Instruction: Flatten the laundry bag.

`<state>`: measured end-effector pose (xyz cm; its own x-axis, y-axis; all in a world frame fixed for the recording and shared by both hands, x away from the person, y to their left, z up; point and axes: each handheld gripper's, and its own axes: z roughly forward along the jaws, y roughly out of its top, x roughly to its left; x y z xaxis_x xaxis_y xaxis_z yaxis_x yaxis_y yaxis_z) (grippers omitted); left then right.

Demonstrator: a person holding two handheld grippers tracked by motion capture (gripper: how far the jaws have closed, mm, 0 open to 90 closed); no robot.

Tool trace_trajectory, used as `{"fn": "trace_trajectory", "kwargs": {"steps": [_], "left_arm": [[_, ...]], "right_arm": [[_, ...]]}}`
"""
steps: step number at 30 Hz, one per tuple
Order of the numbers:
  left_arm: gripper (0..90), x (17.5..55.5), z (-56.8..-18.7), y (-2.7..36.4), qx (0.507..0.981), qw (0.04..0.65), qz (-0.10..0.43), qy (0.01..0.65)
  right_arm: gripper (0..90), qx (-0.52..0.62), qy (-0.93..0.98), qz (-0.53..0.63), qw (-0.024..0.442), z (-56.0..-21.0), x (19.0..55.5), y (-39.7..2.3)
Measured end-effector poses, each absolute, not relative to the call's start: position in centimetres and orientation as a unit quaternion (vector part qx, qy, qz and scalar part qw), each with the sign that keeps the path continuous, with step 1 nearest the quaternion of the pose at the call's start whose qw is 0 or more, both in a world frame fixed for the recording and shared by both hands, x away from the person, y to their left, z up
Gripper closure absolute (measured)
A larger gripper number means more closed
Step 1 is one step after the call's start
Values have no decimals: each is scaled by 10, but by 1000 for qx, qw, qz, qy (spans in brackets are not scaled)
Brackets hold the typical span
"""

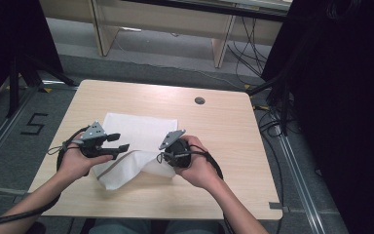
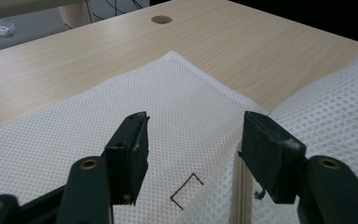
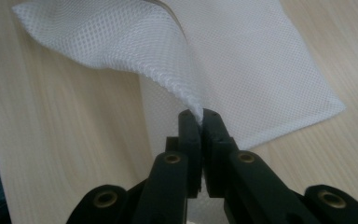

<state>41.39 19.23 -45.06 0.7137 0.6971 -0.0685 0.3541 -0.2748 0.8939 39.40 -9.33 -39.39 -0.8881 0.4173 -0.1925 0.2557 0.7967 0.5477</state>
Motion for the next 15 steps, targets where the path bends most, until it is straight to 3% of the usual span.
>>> {"fn": "trace_trajectory", "kwargs": {"steps": [15], "left_arm": [[409,414,-452,183,786,497,169,326]], "right_arm": [[887,158,944,258,130,-404,373,-86]]}}
